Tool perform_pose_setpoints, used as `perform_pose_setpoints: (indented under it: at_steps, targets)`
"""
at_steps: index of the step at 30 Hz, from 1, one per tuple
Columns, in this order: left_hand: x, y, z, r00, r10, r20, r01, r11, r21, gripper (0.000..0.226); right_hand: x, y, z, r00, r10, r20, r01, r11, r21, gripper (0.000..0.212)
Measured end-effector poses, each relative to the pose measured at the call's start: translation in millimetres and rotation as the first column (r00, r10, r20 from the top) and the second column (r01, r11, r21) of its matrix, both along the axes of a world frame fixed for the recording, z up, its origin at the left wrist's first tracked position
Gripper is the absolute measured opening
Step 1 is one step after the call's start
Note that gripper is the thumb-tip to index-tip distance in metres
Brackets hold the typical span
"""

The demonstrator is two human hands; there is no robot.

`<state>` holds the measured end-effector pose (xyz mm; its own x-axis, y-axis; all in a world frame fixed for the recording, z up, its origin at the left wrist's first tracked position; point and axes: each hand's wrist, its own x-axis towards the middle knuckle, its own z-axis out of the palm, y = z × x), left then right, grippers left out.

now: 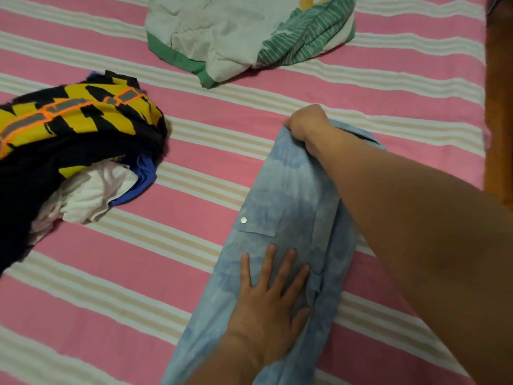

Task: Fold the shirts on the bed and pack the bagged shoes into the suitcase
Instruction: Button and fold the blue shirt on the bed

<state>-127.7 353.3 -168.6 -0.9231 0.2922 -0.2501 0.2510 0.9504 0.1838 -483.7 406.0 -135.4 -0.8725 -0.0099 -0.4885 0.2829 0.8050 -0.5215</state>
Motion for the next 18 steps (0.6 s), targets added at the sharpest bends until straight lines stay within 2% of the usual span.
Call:
perform_pose_setpoints:
  at_steps: [2,4,7,8,9,10,12,15,17,18]
  targets:
    - [0,-1,-1,1.0,0.004,-0.009,-0.004,1.0,0.004,0.07,7,6,-13,0.97,0.132,-0.202,-0.086,0.972,0.219,0.021]
    - [0,-2,-3,1.0,0.004,-0.004,-0.004,1.0,0.002,0.07,22,11,-15,0.873,0.246,-0.422,-0.114,0.943,0.314,0.013]
    - [1,-3,-5,1.0,0.018,-0.002,-0.018,1.0,0.01,0.071,68,6,4,0.55,0.415,-0.724,-0.163,0.904,0.394,0.024]
    - [2,-3,-5,1.0,0.017,-0.001,-0.017,1.0,0.012,0.071,94,4,8,0.44,0.463,-0.769,-0.217,0.886,0.41,0.03]
    - [2,-3,-6,1.0,0.016,0.001,-0.016,1.0,0.015,0.071,123,5,7,0.378,0.522,-0.765,-0.302,0.85,0.432,0.036]
    - [1,-3,-6,1.0,0.016,0.004,-0.016,1.0,0.018,0.071,149,12,0,0.36,0.603,-0.712,-0.381,0.792,0.478,0.043]
    - [1,-2,-7,1.0,0.013,-0.003,-0.013,1.0,0.023,0.071,174,41,-24,0.437,0.705,-0.559,-0.438,0.71,0.552,0.056]
    - [-1,1,-9,1.0,0.015,-0.021,-0.015,1.0,0.018,0.07,141,85,-56,0.645,0.671,-0.365,-0.414,0.709,0.572,0.067]
    - [-4,1,-10,0.999,0.024,-0.041,-0.023,1.0,0.014,0.068,125,84,-55,0.713,0.648,-0.268,-0.421,0.701,0.576,0.067]
    - [-3,3,-8,0.999,0.026,-0.043,-0.026,1.0,0.015,0.067,127,78,-48,0.718,0.644,-0.263,-0.421,0.703,0.573,0.067]
